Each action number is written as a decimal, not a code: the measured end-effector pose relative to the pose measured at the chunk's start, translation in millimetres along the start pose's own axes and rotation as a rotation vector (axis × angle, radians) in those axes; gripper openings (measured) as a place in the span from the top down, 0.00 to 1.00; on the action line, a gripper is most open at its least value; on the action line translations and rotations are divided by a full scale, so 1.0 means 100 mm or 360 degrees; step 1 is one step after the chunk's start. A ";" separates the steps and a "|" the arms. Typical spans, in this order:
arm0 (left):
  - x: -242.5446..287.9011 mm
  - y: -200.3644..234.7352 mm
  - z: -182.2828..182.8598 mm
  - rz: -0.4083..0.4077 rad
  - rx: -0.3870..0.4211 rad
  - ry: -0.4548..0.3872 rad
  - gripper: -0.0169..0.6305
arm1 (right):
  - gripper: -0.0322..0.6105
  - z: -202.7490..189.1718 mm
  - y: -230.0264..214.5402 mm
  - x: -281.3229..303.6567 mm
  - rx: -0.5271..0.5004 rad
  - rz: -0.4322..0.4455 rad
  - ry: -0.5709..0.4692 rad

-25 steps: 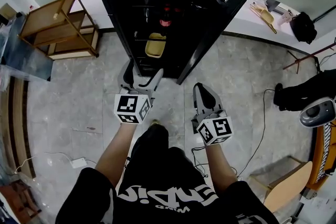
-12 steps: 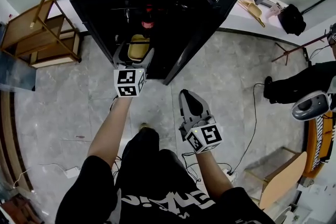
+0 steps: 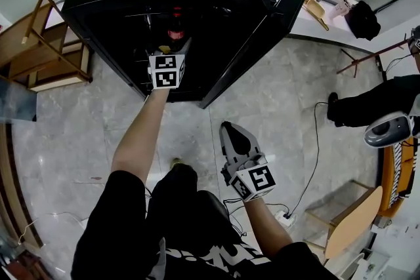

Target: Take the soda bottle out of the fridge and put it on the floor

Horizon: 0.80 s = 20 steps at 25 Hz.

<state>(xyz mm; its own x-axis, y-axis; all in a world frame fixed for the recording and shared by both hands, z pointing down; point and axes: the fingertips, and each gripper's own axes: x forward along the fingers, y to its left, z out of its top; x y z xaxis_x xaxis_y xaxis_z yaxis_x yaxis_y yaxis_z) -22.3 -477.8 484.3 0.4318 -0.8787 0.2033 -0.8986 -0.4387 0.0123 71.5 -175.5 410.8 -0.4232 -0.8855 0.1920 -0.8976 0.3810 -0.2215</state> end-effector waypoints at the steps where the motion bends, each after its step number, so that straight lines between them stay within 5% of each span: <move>1: 0.08 0.04 -0.02 0.0008 0.0002 0.0012 0.31 | 0.91 -0.03 -0.01 0.00 0.0004 -0.0004 0.0006; 6: 0.38 0.09 -0.07 -0.0036 -0.0012 0.0052 0.33 | 0.91 -0.09 -0.09 0.00 0.0060 -0.0045 0.0000; 12: 0.53 0.05 -0.09 -0.0074 0.0051 0.0085 0.48 | 0.91 -0.13 -0.16 0.01 0.0074 -0.0070 0.0003; 20: 0.33 0.02 -0.13 -0.0035 0.0061 0.0090 0.49 | 0.91 -0.20 -0.19 -0.03 0.0081 -0.0100 0.0059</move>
<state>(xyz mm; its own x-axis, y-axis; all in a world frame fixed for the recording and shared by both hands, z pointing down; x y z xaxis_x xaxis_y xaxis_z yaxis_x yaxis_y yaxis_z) -10.5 -505.6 503.5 0.4455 -0.8571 0.2587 -0.8847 -0.4658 -0.0199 87.2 -175.0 433.2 -0.3713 -0.8964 0.2419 -0.9156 0.3103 -0.2558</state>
